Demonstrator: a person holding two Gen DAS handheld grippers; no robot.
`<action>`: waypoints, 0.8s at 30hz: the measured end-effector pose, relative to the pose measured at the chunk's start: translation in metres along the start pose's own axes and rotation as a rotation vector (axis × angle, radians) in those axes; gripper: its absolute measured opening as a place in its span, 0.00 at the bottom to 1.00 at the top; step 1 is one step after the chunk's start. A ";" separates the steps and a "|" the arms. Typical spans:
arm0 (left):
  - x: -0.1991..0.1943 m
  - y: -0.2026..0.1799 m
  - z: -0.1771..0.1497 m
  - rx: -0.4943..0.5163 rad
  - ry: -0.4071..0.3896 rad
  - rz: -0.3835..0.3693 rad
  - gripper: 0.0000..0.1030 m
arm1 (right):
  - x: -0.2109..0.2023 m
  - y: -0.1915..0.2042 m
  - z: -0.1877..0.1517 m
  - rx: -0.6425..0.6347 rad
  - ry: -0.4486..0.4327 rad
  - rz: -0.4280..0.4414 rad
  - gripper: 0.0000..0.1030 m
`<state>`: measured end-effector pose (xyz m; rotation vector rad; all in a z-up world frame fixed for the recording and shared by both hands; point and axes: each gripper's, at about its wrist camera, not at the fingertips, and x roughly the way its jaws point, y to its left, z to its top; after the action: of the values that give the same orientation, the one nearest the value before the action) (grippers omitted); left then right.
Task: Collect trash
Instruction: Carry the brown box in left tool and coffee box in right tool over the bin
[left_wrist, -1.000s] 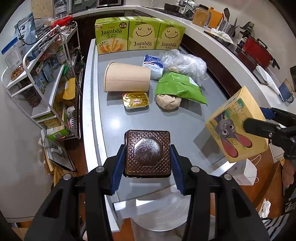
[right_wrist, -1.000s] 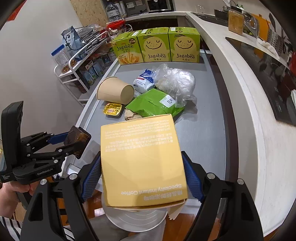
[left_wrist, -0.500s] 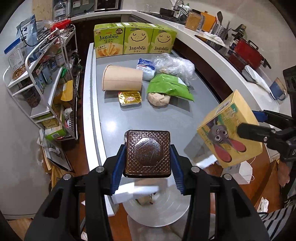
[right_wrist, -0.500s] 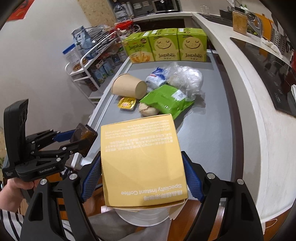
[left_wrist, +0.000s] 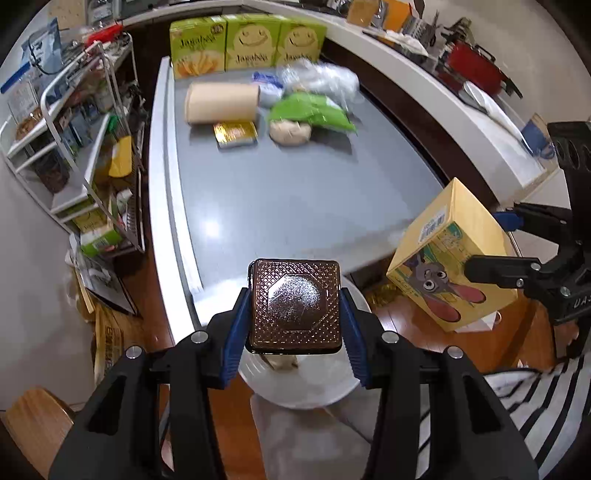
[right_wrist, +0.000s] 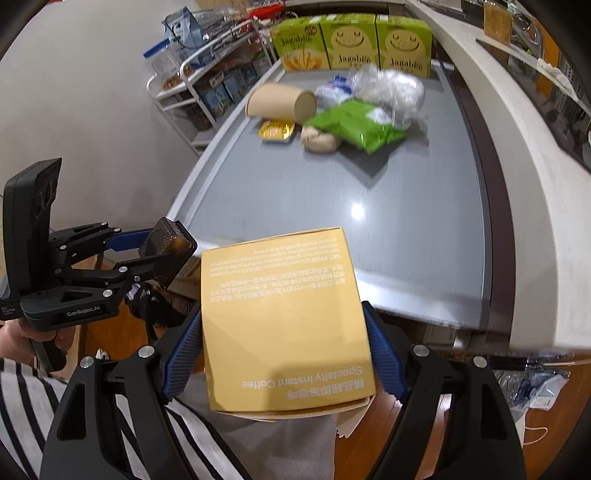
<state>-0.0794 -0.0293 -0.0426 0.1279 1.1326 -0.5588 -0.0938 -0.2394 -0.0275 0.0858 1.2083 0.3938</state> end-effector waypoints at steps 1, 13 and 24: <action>0.001 -0.002 -0.004 0.004 0.009 -0.001 0.46 | 0.002 0.000 -0.003 -0.001 0.013 -0.004 0.76; 0.025 -0.014 -0.043 0.049 0.113 -0.001 0.46 | 0.036 0.000 -0.043 -0.019 0.134 -0.029 0.76; 0.060 -0.010 -0.060 0.034 0.183 0.010 0.46 | 0.077 -0.011 -0.056 0.040 0.189 -0.059 0.76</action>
<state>-0.1155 -0.0374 -0.1203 0.2175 1.2996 -0.5655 -0.1201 -0.2318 -0.1199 0.0478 1.4021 0.3322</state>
